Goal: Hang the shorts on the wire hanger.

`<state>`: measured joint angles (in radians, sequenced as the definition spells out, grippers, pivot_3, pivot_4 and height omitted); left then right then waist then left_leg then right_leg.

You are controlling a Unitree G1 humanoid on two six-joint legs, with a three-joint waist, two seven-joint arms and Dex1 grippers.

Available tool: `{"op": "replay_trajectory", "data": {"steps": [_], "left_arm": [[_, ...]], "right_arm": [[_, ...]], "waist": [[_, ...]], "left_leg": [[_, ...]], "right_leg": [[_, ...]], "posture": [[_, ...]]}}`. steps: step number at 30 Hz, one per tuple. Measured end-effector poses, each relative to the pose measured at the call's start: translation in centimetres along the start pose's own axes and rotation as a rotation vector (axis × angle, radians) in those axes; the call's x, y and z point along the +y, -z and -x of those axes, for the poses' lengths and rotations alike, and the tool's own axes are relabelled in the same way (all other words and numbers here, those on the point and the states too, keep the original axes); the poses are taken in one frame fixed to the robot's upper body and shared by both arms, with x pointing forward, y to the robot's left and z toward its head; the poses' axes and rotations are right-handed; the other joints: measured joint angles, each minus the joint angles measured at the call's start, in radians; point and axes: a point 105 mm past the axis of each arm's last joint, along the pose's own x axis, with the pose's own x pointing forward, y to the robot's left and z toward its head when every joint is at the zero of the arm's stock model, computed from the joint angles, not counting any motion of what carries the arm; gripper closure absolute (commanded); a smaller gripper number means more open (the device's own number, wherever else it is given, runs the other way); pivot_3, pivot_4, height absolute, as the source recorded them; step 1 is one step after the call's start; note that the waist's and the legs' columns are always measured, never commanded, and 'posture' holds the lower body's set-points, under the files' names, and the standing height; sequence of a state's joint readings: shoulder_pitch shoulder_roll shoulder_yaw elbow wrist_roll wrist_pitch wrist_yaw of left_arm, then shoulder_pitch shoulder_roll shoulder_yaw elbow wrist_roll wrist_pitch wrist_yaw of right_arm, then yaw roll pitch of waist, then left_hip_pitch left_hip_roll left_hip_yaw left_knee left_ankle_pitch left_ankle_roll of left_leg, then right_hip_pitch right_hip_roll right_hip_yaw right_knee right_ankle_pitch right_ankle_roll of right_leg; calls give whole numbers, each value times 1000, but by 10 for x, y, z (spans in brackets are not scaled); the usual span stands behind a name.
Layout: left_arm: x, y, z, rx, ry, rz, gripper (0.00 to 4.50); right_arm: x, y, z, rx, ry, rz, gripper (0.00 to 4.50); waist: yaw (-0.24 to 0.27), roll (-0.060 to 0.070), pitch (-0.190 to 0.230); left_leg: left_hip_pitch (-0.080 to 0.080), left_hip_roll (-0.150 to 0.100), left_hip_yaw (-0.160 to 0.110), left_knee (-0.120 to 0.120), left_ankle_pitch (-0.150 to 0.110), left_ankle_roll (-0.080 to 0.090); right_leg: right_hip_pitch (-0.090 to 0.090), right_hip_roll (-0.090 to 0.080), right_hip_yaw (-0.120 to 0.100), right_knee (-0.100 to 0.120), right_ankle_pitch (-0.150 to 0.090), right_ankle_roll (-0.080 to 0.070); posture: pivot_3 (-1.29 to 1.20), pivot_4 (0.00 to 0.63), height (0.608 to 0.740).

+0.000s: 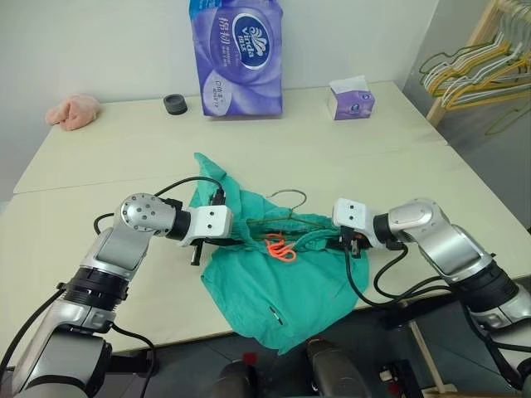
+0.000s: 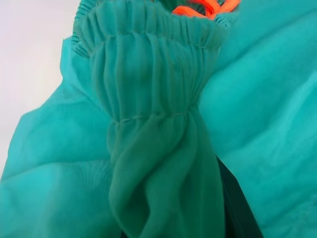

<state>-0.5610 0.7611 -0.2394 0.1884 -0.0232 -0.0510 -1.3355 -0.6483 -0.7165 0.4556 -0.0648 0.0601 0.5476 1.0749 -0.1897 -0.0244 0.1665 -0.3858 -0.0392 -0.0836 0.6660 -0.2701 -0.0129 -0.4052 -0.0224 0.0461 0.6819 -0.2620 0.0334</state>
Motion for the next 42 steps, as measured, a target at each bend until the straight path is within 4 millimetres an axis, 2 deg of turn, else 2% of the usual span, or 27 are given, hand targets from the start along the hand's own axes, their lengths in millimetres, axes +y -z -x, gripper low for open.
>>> {"op": "replay_trajectory", "data": {"steps": [1,7,8,10,16,21,27,33,36,42], "left_arm": [[-1,0,-1,-7,5,15,4500],[-2,-1,0,-11,6,49,4500],[-2,-1,-1,-22,5,71,3793],[3,-7,0,-86,-21,133,3350],[16,-22,13,-239,-52,254,1461],[16,-14,28,-215,-32,239,14],[27,-5,34,-144,-56,126,14],[33,0,21,-101,-77,26,14],[32,3,15,-102,-70,3,617],[41,5,12,-103,-126,1,2409]], "right_arm": [[0,-1,0,0,-7,2,4477],[3,0,-1,4,-35,4,4477],[3,0,0,6,-35,3,4500],[4,2,0,15,-46,-4,4500],[9,-5,8,0,-71,-1,4500],[12,-10,25,-17,-82,-6,4500],[17,-8,36,-6,-100,-27,4500],[21,-8,40,-6,-111,-42,4500],[22,-6,43,-1,-117,-56,4500],[24,-5,47,-1,-117,-74,4500]], "waist": [[-1,0,0],[-2,0,0],[-2,0,0],[-2,0,0],[-4,0,0],[-4,0,0],[-3,0,0],[-5,0,0],[-7,0,0],[-7,0,0]], "left_leg": [[0,0,0,0,0,0],[0,0,-1,0,0,0],[0,0,0,0,0,0],[0,0,-1,0,0,0],[0,0,-1,0,0,0],[0,0,-1,0,0,0],[0,0,-1,0,0,0],[0,-1,0,0,0,0],[0,0,0,0,0,0],[-1,-1,0,0,0,0]], "right_leg": [[0,0,0,0,0,0],[0,0,0,0,0,0],[0,0,0,0,0,0],[0,0,-1,0,0,0],[0,0,-1,0,0,0],[0,0,-1,0,0,0],[0,0,-1,0,0,0],[0,-1,-1,0,0,0],[-1,-1,-1,0,0,0],[-1,-1,-1,0,0,0]], "posture": [[-210,120,740],[-213,120,740],[-218,120,740],[-220,120,740],[-225,120,740],[-228,119,740],[-242,116,740],[-251,115,740],[-253,114,740],[-253,112,740]]}}
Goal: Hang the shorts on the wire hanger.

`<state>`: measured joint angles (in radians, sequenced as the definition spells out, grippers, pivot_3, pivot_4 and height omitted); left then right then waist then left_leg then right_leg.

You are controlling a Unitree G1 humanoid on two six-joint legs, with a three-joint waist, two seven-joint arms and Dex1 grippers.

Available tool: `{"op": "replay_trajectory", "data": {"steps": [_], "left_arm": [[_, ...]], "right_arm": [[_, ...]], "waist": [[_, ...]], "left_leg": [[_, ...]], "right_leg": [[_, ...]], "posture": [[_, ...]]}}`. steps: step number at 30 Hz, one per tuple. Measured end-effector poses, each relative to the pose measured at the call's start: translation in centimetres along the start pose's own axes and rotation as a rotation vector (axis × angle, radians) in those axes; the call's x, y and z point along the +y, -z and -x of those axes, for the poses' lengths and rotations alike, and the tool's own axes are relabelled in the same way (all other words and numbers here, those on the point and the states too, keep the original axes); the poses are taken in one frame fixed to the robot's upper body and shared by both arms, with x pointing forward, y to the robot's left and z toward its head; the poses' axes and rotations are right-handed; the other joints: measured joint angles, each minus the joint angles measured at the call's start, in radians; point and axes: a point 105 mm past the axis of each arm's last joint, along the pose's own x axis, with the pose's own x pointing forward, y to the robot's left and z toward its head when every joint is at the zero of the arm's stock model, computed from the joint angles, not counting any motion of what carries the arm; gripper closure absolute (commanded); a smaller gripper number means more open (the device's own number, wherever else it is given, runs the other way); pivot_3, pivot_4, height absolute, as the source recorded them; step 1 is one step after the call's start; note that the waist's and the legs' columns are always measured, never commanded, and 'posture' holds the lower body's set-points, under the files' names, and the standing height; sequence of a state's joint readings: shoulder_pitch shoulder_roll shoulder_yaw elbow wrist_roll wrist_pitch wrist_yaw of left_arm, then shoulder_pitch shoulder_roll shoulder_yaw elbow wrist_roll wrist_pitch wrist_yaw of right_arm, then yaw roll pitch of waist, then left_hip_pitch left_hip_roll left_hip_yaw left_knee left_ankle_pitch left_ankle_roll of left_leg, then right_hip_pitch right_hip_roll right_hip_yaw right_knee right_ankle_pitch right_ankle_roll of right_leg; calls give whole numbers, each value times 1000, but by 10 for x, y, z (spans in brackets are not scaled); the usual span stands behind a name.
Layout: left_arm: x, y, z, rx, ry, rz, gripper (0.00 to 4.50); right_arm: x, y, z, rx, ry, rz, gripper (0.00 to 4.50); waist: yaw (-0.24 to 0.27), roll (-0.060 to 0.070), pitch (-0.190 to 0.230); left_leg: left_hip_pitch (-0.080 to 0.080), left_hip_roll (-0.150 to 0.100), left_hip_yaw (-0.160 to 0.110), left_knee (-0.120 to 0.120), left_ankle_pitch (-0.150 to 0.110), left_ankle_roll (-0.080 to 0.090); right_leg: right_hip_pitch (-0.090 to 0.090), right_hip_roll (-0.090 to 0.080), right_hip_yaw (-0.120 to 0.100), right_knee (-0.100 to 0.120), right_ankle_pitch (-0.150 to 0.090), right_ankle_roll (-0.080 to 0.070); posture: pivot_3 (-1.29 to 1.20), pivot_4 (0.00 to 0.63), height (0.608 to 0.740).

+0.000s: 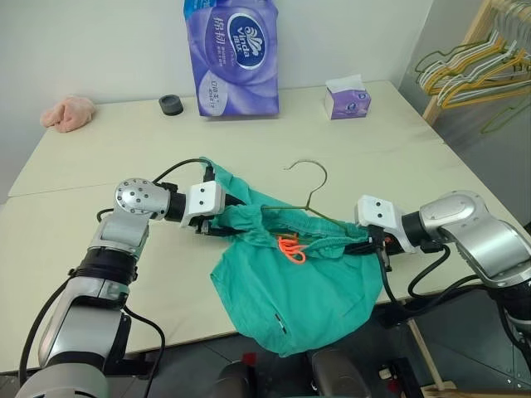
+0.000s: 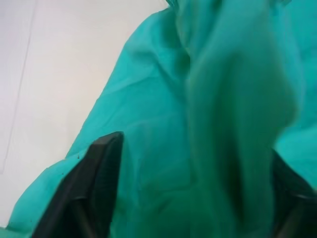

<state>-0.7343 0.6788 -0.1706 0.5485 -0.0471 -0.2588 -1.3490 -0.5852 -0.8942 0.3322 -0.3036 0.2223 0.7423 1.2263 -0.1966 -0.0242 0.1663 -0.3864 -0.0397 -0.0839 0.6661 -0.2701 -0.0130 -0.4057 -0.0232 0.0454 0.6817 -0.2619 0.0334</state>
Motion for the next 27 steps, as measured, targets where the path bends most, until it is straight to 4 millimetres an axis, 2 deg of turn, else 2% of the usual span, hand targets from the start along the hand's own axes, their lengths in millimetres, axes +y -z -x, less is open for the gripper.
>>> {"op": "replay_trajectory", "data": {"steps": [6,7,18,27], "left_arm": [[4,6,2,14,-33,13,4275],[4,6,2,14,-34,13,4460],[6,6,2,19,-52,-6,4460],[9,4,-3,11,-84,-20,4460]], "right_arm": [[2,7,5,9,7,-31,4500],[2,8,7,6,11,-35,4500],[6,14,18,13,20,-58,4500],[14,21,19,27,7,-73,4500]], "waist": [[0,0,0],[0,0,0],[1,0,0],[1,0,0]], "left_leg": [[0,0,0,0,0,0],[0,0,0,0,0,0],[0,0,0,0,0,0],[-1,0,0,0,0,0]], "right_leg": [[0,0,0,0,0,0],[0,0,0,0,0,0],[0,0,0,0,0,0],[0,0,0,0,0,0]], "posture": [[-250,111,740],[-250,110,740],[-252,114,740],[-248,115,740]]}}
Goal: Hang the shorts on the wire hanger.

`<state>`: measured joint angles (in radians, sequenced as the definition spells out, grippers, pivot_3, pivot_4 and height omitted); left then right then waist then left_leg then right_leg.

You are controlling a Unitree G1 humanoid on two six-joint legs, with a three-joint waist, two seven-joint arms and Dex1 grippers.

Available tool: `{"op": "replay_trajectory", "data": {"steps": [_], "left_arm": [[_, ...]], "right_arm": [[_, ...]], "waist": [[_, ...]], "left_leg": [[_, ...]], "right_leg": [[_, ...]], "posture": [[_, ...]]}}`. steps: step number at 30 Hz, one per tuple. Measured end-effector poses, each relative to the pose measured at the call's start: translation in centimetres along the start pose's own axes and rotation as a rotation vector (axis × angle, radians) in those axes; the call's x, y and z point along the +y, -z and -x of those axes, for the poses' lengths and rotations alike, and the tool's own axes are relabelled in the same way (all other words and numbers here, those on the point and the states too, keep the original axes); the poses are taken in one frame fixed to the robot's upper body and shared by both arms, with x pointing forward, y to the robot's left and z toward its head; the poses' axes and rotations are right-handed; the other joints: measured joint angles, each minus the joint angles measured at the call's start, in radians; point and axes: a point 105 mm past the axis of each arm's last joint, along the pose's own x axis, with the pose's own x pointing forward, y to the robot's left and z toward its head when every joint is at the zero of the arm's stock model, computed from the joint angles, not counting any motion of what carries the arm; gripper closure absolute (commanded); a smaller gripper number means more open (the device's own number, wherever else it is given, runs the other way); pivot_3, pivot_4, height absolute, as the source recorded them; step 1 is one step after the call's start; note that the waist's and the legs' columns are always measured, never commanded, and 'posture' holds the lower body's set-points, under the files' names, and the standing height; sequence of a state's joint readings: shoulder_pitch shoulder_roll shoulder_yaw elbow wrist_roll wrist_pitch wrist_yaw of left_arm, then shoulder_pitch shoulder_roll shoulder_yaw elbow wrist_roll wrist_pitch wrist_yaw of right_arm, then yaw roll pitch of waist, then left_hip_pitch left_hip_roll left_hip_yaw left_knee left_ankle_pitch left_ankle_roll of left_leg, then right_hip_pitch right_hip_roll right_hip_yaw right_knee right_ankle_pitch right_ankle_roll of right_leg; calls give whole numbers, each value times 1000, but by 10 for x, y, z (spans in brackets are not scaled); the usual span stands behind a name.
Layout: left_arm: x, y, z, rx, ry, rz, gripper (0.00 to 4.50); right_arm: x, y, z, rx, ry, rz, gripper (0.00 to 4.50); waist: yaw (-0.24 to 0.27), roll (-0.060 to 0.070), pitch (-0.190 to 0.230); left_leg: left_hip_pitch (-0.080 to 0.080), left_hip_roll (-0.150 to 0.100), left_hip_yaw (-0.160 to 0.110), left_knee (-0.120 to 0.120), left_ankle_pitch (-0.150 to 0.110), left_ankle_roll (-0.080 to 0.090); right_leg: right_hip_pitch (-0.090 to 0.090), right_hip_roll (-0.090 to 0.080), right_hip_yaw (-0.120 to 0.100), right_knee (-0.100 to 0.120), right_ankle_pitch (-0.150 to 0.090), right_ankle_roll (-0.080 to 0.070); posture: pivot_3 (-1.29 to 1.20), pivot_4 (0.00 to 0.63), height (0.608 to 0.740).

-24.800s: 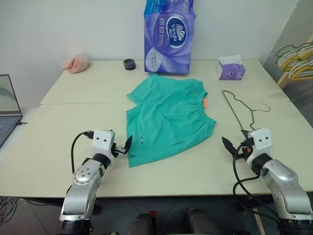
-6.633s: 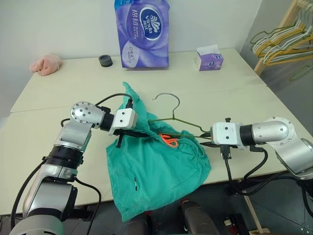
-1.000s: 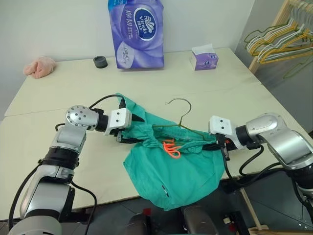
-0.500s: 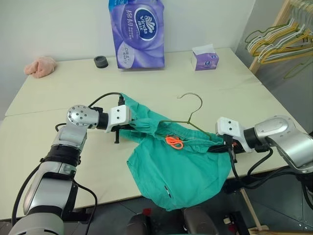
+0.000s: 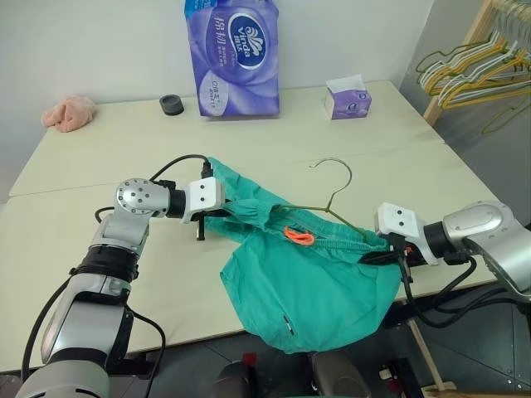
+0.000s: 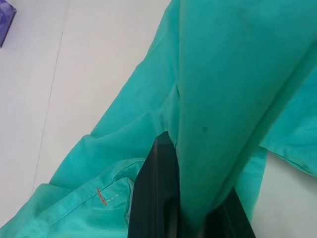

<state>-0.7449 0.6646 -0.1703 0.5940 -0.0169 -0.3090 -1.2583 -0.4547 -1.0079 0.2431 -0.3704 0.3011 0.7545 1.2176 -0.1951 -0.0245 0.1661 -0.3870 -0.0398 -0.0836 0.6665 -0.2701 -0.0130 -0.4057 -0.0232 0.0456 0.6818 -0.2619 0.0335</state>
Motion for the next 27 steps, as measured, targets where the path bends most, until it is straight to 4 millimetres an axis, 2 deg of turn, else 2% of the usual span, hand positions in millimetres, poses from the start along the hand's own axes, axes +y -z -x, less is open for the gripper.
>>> {"op": "replay_trajectory", "data": {"steps": [10,13,16,20,24,27], "left_arm": [[-9,8,-2,16,0,34,4460],[-11,9,-3,6,-6,92,3841],[-15,9,-5,-4,3,137,2967],[-7,3,-6,-42,-64,153,1792],[1,0,-3,-69,-146,157,1792],[23,8,15,-73,-321,211,1792]], "right_arm": [[-2,-4,3,-38,4,-35,4500],[-3,-6,1,-51,8,-52,4500],[-2,-6,0,-54,3,-67,4500],[-4,-10,1,-66,8,-61,4500],[-6,-11,-2,-80,22,-79,4500],[-9,-11,-3,-91,55,-117,4500]], "waist": [[0,0,0],[0,0,0],[0,0,0],[0,0,0],[-1,0,0],[-1,0,0]], "left_leg": [[0,0,0,0,0,0],[0,0,0,0,0,0],[0,0,0,0,0,0],[0,0,0,0,0,0],[0,0,0,0,0,0],[0,0,-1,0,0,0]], "right_leg": [[0,0,0,0,0,0],[0,0,0,0,0,0],[0,0,0,0,0,0],[0,0,0,0,0,0],[0,0,0,0,0,0],[0,0,0,0,0,0]], "posture": [[-248,113,740],[-247,112,740],[-246,112,740],[-245,111,740],[-251,112,740],[-251,112,740]]}}
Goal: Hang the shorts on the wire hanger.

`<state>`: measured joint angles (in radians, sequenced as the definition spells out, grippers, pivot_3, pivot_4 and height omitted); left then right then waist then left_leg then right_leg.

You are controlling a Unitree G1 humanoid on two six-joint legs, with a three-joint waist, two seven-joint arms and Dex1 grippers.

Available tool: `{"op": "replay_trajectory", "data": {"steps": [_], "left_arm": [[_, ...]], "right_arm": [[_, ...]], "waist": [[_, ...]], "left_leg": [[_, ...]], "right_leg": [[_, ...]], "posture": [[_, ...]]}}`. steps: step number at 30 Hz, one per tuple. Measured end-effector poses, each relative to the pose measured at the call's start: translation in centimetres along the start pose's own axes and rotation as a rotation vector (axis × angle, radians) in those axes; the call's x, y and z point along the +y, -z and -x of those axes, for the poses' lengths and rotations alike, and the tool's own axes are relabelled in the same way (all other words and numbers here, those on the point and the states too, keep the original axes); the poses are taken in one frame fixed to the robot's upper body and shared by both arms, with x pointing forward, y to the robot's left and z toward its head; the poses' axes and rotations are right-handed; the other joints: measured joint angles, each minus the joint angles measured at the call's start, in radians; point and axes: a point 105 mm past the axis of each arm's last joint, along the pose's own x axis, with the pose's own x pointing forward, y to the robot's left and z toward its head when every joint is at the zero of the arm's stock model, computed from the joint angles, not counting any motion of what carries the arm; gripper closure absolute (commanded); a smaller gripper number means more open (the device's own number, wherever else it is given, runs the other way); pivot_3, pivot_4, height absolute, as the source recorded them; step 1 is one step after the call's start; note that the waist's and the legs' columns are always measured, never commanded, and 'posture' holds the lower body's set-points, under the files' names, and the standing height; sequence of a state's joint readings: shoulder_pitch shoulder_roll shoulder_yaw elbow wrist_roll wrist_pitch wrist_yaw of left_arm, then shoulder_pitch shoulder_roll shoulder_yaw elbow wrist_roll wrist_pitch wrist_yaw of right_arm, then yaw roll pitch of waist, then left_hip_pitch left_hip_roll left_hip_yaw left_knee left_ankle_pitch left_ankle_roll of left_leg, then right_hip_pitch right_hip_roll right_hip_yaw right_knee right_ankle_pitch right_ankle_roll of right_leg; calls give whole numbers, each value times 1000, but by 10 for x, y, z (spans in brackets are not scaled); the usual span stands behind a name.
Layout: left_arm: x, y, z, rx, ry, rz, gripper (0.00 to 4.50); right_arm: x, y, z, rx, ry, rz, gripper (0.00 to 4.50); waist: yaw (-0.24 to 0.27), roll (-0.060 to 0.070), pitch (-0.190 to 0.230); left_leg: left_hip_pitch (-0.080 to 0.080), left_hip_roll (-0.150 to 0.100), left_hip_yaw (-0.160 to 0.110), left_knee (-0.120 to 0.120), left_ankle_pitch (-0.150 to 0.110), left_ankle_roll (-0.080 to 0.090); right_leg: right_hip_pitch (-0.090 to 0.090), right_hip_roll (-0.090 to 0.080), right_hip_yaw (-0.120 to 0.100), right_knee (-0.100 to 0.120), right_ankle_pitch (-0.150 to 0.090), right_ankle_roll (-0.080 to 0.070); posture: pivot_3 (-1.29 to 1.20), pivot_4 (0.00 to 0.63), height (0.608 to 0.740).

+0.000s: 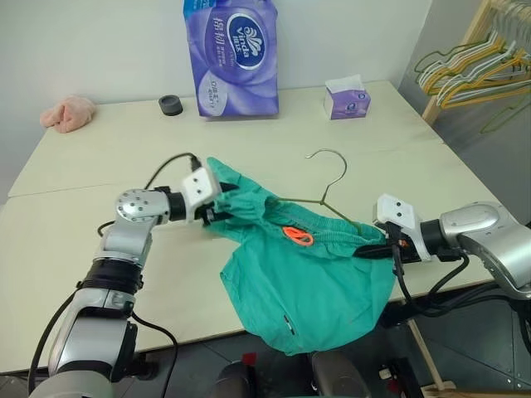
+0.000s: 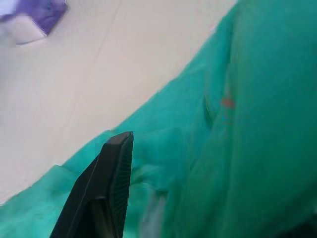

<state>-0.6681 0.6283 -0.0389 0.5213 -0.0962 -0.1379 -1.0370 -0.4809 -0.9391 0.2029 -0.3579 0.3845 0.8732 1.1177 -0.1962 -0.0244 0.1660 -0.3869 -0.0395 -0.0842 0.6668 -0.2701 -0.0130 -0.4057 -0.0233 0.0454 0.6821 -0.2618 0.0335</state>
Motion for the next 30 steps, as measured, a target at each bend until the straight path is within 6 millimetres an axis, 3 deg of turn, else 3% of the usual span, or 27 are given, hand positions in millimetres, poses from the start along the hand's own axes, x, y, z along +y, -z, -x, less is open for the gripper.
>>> {"op": "replay_trajectory", "data": {"steps": [2,6,7,13,19,30], "left_arm": [[26,1,14,-13,-140,64,1792],[51,-3,41,-34,-243,120,1792],[46,-4,44,-46,-205,158,1792],[-25,-22,22,-112,180,296,28],[-71,-78,-1,-267,458,276,28],[-96,-125,-36,-421,603,256,28]], "right_arm": [[-4,-2,2,-32,35,-47,4500],[-9,4,6,-62,93,-149,4500],[-10,5,6,-79,110,-191,4500],[-8,27,18,-118,230,-399,4500],[-5,63,46,-107,417,-596,4500],[6,129,119,-19,796,-872,4500]], "waist": [[0,0,0],[1,0,0],[1,0,0],[11,1,-1],[18,3,-2],[-7,7,-4]], "left_leg": [[0,0,0,0,0,0],[0,0,0,0,0,0],[-1,0,0,0,0,0],[-6,-1,-6,5,0,0],[-9,-1,-6,10,0,0],[-8,-1,0,9,-1,1]], "right_leg": [[0,0,0,0,0,0],[0,0,0,0,0,0],[0,-1,0,-1,0,0],[0,-1,0,0,0,0],[0,0,0,0,1,1],[1,3,1,-1,0,2]], "posture": [[-247,114,740],[-246,118,740],[-248,120,740],[-282,131,740],[-337,140,740],[-401,170,740]]}}
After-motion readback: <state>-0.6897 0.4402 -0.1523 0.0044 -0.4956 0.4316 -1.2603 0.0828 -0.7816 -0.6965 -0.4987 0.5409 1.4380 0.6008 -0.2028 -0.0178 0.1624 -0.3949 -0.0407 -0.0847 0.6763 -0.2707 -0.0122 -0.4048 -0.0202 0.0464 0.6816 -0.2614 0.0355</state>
